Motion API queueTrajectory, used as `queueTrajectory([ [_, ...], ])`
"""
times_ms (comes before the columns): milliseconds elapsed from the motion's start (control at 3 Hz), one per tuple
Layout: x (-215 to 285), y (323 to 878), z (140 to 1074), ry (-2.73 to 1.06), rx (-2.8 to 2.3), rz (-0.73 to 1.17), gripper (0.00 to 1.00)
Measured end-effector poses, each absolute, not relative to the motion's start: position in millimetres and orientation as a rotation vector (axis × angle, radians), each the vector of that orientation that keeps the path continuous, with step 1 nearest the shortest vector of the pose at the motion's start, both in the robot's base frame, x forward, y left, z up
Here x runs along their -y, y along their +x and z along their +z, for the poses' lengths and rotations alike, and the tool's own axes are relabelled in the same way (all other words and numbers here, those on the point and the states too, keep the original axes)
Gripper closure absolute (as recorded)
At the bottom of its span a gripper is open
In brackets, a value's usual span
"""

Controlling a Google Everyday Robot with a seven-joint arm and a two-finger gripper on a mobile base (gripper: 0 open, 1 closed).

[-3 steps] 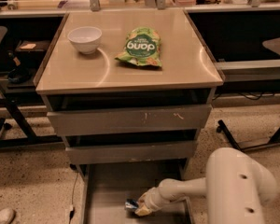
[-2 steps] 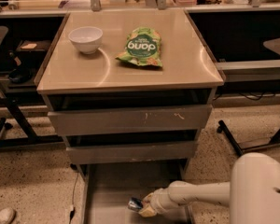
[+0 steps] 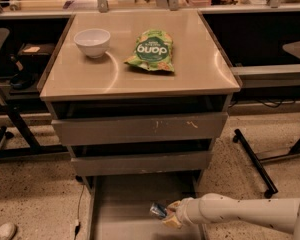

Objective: Pick redbull can from bottom drawer and place on counter

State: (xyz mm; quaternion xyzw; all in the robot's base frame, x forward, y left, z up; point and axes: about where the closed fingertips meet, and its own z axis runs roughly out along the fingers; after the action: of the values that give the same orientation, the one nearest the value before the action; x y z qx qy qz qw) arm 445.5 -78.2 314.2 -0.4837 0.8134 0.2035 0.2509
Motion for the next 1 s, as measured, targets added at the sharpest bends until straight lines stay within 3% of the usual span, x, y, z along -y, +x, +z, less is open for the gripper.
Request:
queueTrajectory([
  [333, 79, 444, 318, -1.311, -2.213, 0.557, 1.00],
  [1000, 90, 443, 414, -1.304, -2.127, 0.487, 1.00],
])
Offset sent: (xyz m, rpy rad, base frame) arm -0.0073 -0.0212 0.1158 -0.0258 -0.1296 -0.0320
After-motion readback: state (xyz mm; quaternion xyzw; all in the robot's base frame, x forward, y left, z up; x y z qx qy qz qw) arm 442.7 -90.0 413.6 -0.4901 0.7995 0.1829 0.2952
